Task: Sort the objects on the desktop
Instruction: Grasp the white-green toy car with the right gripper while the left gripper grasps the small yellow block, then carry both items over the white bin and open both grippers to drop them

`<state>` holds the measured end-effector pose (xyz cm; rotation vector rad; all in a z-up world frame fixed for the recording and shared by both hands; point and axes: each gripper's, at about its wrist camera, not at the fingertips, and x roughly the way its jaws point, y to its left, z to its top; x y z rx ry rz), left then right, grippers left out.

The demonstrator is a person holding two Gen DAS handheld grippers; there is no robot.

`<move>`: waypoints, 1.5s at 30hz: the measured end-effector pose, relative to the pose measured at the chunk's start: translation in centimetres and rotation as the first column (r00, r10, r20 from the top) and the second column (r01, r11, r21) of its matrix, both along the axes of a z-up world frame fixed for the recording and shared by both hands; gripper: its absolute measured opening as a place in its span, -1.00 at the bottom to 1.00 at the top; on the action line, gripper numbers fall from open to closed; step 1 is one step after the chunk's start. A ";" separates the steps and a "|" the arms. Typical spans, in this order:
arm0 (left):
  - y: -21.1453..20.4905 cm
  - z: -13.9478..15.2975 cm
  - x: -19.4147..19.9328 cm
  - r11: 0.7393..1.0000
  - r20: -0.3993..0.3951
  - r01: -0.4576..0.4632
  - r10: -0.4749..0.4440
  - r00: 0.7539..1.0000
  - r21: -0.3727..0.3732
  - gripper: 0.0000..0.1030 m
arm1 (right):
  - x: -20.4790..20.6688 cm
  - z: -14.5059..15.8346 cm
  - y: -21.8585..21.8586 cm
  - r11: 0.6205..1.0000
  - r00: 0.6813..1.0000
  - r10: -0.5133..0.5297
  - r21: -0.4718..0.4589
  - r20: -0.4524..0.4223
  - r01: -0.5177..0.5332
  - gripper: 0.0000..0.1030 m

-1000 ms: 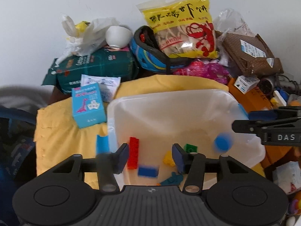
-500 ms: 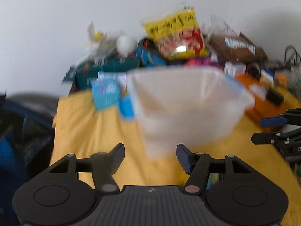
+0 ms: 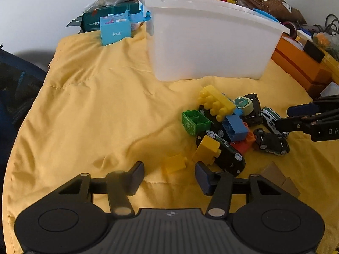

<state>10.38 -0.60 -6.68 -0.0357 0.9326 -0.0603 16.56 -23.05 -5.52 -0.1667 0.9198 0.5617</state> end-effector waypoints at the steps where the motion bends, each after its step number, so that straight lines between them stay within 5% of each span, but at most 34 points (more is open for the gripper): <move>1: -0.1 -0.1 -0.2 1.000 0.000 -0.002 0.002 1.000 -0.005 0.06 | 0.0 -0.2 0.1 1.000 1.000 -0.007 -0.005 -0.001 0.007 0.12; 8: -0.3 -0.3 -0.1 1.000 0.014 -0.001 0.001 1.000 -0.025 -0.43 | 1.1 -2.0 0.2 0.999 0.998 -0.031 -0.019 -0.057 0.030 -0.15; 10: -0.3 -0.2 -0.1 1.000 0.017 0.001 -0.001 1.000 -0.024 -0.44 | 1.0 -1.8 0.1 1.000 0.998 -0.016 0.000 -0.056 0.016 -0.37; 18: 0.3 1.6 -0.9 0.999 0.060 -0.013 0.015 0.998 -0.036 -0.44 | 0.0 0.1 -1.8 0.998 0.999 -0.043 0.050 -0.018 0.044 -0.37; 28: 0.8 7.4 -0.1 0.998 0.173 -0.017 0.029 0.985 -0.068 -0.44 | 0.7 5.9 -3.3 0.977 0.992 -0.112 0.191 0.057 0.099 -0.37; 45: -0.6 18.0 8.9 0.996 0.277 0.049 -0.027 0.960 -0.070 -0.44 | 7.7 14.9 -2.2 0.968 0.977 -0.122 0.240 0.176 0.078 -0.37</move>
